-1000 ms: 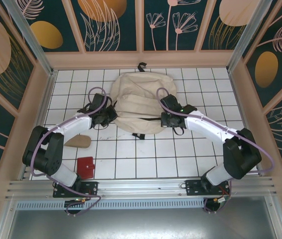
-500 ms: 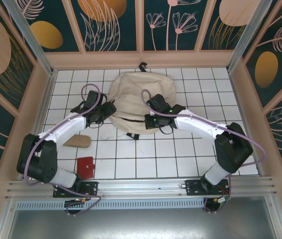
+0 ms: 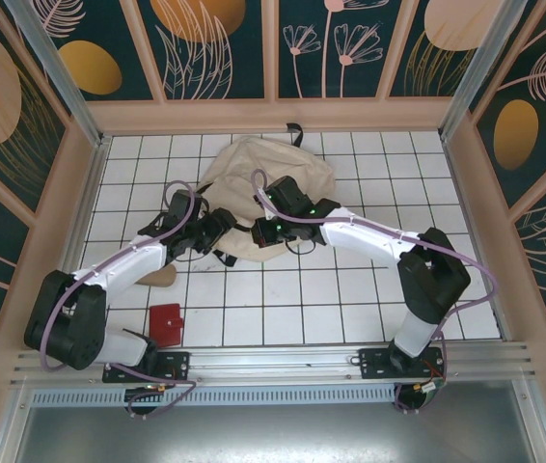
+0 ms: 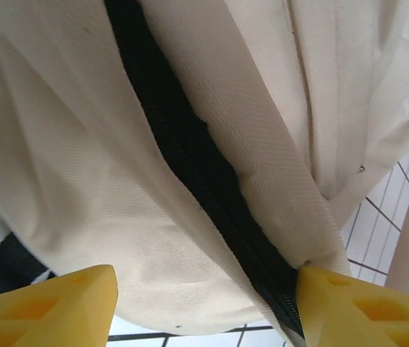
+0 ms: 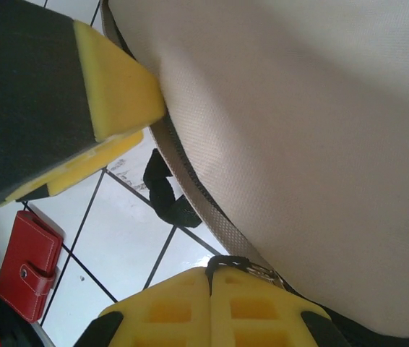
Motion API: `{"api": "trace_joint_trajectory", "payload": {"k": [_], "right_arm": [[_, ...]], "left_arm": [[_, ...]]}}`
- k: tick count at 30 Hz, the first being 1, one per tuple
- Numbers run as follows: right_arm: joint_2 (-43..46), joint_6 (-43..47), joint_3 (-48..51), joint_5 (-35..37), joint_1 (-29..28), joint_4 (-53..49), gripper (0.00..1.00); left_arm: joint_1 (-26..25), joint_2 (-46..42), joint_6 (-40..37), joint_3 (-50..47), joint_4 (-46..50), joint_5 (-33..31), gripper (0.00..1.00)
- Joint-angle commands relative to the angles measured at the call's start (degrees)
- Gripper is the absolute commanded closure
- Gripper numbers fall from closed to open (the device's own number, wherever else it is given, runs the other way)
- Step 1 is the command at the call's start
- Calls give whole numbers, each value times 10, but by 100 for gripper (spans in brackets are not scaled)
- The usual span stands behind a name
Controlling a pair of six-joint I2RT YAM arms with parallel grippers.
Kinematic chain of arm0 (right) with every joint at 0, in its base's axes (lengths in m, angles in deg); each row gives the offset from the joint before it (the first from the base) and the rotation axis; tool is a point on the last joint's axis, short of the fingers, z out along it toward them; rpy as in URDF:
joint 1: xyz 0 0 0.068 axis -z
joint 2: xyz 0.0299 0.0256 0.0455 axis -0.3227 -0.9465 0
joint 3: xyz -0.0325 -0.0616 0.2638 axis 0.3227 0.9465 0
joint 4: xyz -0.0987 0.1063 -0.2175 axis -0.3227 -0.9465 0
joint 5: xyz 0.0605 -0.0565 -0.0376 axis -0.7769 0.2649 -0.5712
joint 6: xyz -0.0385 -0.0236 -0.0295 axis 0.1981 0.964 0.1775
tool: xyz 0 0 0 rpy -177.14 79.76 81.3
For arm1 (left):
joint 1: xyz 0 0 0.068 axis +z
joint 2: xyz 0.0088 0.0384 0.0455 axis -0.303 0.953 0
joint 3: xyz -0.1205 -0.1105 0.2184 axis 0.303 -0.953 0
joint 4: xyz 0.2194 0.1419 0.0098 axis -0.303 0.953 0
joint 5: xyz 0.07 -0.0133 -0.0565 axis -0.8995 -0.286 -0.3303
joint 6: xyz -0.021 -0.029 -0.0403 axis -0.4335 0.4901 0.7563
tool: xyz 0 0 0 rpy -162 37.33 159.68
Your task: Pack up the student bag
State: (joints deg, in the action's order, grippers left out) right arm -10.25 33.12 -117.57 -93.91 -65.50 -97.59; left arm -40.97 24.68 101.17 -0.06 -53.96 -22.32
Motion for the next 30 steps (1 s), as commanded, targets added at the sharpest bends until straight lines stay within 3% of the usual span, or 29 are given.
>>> {"api": "trace_joint_trajectory", "payload": {"k": [1, 12, 19, 22, 30], "right_arm": [[-3, 7, -12, -21, -11, 13, 100], [-8, 15, 2, -35, -21, -20, 100], [8, 20, 3, -6, -23, -41, 100], [20, 18, 6, 33, -20, -57, 100], [40, 8, 5, 161, 7, -124, 100]], "left_arm": [[-6, 16, 15, -2, -50, 22, 37], [-6, 8, 19, -22, -95, 7, 43], [-6, 39, 12, -10, -57, -14, 75], [-6, 41, 7, -9, -37, -45, 99], [-6, 43, -3, -20, -5, -91, 100]]}}
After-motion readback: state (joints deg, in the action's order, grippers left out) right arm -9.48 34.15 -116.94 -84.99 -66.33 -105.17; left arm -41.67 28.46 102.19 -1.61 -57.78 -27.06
